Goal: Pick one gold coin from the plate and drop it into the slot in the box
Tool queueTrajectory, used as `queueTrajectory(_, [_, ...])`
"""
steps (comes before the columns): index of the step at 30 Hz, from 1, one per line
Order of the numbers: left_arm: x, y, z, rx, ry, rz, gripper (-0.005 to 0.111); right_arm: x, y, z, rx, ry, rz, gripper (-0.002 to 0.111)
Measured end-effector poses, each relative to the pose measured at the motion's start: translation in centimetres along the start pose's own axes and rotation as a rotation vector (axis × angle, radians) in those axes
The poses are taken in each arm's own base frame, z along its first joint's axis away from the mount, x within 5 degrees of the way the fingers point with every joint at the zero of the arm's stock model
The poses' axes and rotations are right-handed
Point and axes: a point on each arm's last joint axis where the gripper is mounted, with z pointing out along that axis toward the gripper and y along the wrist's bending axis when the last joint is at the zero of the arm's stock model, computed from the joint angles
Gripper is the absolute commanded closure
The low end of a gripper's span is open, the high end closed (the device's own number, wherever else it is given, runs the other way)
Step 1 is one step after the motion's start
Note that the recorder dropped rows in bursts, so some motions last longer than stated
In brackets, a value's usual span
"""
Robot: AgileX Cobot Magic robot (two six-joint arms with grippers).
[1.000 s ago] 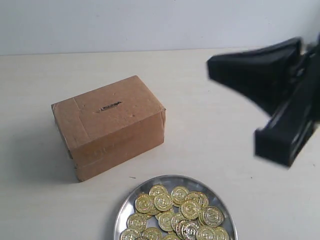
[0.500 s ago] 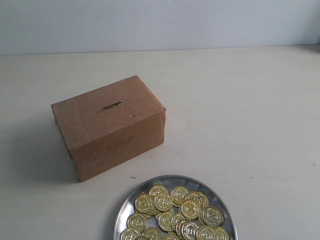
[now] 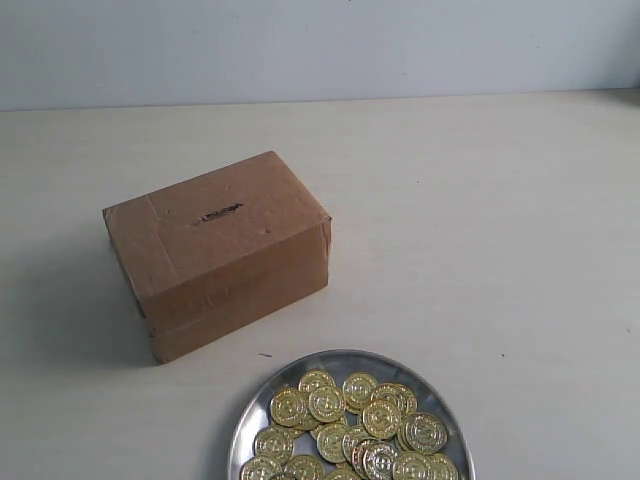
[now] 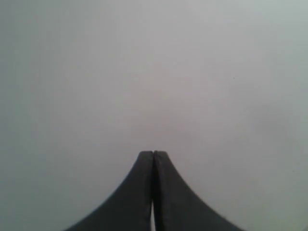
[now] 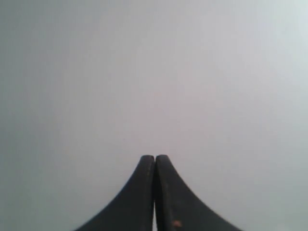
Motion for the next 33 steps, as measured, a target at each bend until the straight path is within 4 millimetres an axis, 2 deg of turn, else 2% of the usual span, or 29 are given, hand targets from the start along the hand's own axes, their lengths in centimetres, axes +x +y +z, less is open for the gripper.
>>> queueTrajectory(5, [1.5,-1.8,-0.6,-0.019,0.050,0.009,0.107,-0.3,0.2,-0.6,0.069,-0.031,-0.039,0.108])
queueTrajectory(16, [8.5,-7.2,-0.6,0.050,0.215,-0.023,0.107,-0.3,0.2,-0.7,0.102,-0.035,-0.056,0.108])
queueTrajectory(25, [12.7,-9.9,0.6,0.142,0.337,-0.066,0.107,-0.3,0.2,-0.7,0.102,-0.035,-0.056,0.108])
queueTrajectory(26, [13.8,-10.6,0.8,0.165,0.367,-0.077,0.107,-0.3,0.2,-0.7,0.102,-0.035,-0.056,0.108])
queueTrajectory(33, [15.6,-11.8,1.0,0.208,0.422,-0.096,0.107,-0.3,0.2,-0.7,0.102,-0.035,-0.056,0.108])
